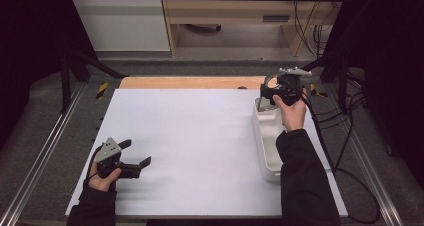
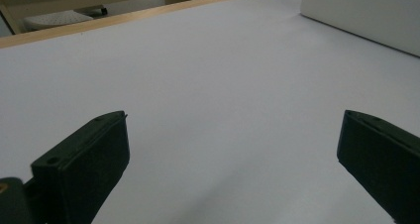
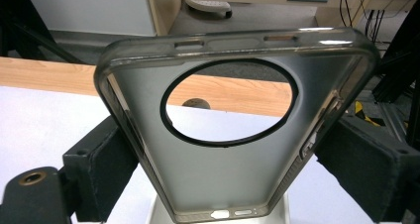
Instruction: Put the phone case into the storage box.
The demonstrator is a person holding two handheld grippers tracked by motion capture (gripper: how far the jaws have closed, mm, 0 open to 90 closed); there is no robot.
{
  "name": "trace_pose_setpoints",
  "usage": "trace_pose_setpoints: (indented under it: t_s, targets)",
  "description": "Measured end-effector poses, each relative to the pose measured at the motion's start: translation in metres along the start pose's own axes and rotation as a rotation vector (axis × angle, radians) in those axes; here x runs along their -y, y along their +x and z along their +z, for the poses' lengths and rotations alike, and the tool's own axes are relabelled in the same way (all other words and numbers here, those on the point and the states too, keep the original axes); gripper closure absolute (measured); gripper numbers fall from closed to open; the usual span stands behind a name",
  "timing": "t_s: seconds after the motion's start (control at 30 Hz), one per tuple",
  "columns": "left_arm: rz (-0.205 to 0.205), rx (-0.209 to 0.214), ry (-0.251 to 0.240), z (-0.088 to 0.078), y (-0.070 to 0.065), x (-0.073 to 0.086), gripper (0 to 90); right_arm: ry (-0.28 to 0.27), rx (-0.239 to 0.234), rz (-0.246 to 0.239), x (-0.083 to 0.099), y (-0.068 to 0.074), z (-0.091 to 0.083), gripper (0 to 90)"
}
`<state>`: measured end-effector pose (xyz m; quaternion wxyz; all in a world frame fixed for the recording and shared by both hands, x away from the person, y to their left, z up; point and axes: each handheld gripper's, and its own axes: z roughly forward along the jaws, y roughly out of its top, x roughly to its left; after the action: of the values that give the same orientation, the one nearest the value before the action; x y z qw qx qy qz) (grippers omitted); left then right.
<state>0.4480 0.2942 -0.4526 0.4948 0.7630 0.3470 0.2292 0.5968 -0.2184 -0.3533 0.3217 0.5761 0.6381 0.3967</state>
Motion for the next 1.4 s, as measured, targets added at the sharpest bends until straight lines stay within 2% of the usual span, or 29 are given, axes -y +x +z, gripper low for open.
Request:
trace_pose_setpoints:
  t_s: [0.53,1.4]
  targets:
    - [0.001,0.000,0.003,0.001,0.000,0.000,0.0,0.033,0.044,0.012,0.013,0.003,0.019,11.4]
    - [0.004,0.003,0.006,0.001,0.000,0.001,0.0,0.077,0.047,0.017,0.031,0.003,0.038,11.3]
